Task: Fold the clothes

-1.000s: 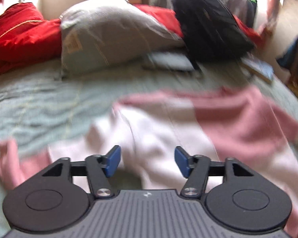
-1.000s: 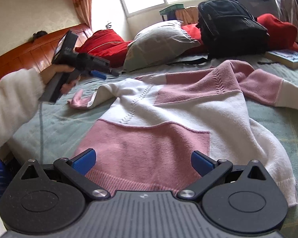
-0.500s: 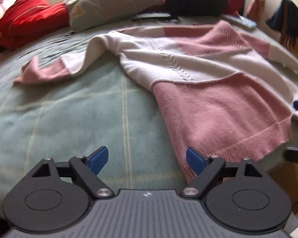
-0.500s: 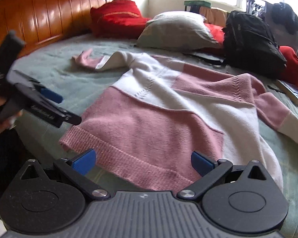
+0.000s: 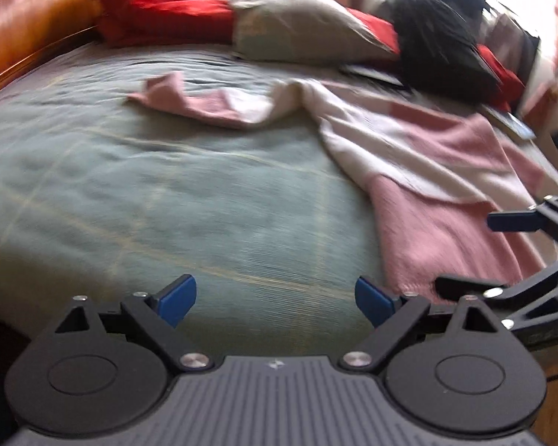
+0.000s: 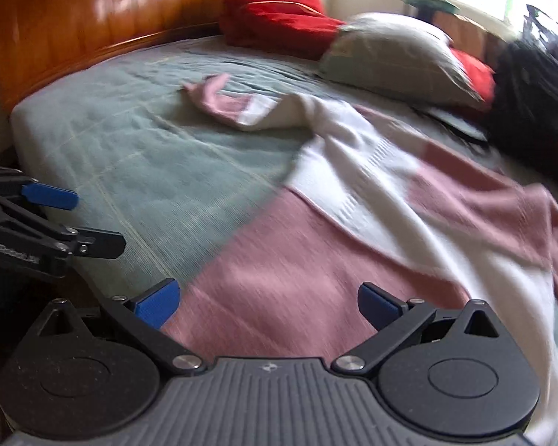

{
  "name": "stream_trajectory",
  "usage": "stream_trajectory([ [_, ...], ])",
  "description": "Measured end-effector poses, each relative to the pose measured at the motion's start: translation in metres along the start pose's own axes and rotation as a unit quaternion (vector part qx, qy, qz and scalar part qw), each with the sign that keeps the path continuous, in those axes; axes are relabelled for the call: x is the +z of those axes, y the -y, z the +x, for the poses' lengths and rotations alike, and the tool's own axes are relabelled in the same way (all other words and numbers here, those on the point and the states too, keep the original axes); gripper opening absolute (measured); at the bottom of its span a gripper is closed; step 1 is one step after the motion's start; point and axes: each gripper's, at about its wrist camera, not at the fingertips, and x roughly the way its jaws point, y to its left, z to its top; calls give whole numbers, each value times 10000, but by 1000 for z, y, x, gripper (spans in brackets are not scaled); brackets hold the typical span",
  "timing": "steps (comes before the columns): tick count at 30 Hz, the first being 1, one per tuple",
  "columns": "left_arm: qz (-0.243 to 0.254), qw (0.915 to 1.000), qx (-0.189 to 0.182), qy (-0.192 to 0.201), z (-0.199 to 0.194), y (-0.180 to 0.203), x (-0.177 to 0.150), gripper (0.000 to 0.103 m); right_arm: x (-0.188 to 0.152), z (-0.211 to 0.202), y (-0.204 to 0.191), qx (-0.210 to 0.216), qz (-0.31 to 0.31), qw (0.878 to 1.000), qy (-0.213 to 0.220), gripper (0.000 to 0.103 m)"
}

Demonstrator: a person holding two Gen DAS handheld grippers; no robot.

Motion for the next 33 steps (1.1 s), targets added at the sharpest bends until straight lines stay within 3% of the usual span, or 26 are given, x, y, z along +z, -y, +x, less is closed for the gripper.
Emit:
stream_trajectory([
  [4,-171,9998,78,87,-7,-11,0,94,15,37,-32,-118,-446,9984,-338,103],
  [8,-263,9996,13,63,-7,-13,-1,94,10,58,-41,-641,-873,9920,-642,103],
  [16,-217,9992,-322,-32,6,6,-2,94,3,32,31,-1345,-352,9882,-645,103],
  [24,-331,9913,-1252,-253,26,30,-4,94,-7,18,107,-1612,542,9837,-588,103],
  [27,-440,9840,-1697,-330,34,38,-3,94,-13,14,131,-1622,906,9810,-558,103],
  [33,-642,9651,-2447,-682,65,58,0,94,-39,-7,142,-1260,1344,9823,-347,103],
])
